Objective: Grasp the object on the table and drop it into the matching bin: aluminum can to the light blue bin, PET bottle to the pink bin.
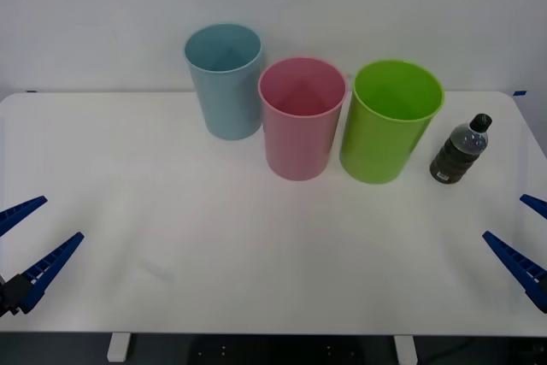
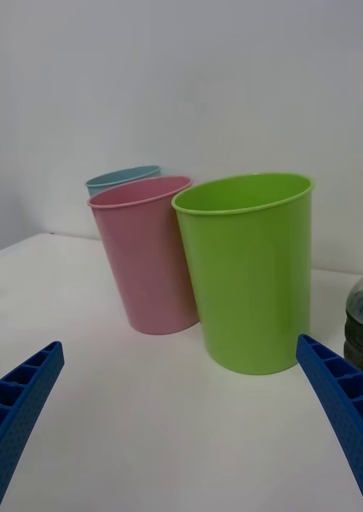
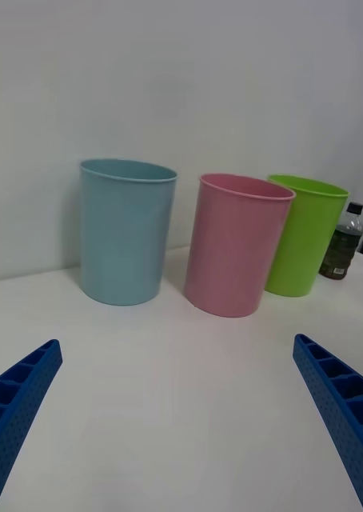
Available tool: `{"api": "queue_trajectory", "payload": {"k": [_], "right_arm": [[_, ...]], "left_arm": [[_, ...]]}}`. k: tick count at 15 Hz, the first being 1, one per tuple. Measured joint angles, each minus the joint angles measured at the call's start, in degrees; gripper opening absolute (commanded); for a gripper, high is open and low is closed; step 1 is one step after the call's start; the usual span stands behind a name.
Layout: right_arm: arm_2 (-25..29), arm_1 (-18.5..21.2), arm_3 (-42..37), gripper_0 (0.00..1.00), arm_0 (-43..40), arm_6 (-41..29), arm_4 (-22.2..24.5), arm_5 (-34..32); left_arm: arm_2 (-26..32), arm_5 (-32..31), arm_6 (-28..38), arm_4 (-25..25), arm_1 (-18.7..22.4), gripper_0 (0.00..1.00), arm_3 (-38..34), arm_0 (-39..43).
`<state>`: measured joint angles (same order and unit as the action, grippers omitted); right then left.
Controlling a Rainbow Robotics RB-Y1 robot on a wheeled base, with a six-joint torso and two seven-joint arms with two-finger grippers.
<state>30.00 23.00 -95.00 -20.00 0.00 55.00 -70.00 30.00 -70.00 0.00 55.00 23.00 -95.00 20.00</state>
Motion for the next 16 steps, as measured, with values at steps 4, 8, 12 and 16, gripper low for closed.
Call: {"api": "queue_trajectory", "payload": {"k": [4, 8, 12, 16], "right_arm": [[0.0, -0.7, 0.1, 1.00, 0.2, 0.1, 0.0, 0.2], [-1.9, 0.3, -1.6, 1.00, -0.6, 0.5, -1.2, 4.1], [-4.2, 0.4, -1.6, 1.00, -0.7, 2.2, -1.1, 10.6], [-6.8, 0.3, -1.1, 1.00, -0.8, 4.9, -1.1, 17.7]], "left_arm": [[0.0, 0.0, 0.0, 0.0, 0.0, 1.00, 0.0, 0.0], [0.0, 0.0, 0.0, 0.0, 0.0, 1.00, 0.0, 0.0], [0.0, 0.0, 0.0, 0.0, 0.0, 1.00, 0.0, 0.0], [0.0, 0.0, 0.0, 0.0, 0.0, 1.00, 0.0, 0.0]]}}
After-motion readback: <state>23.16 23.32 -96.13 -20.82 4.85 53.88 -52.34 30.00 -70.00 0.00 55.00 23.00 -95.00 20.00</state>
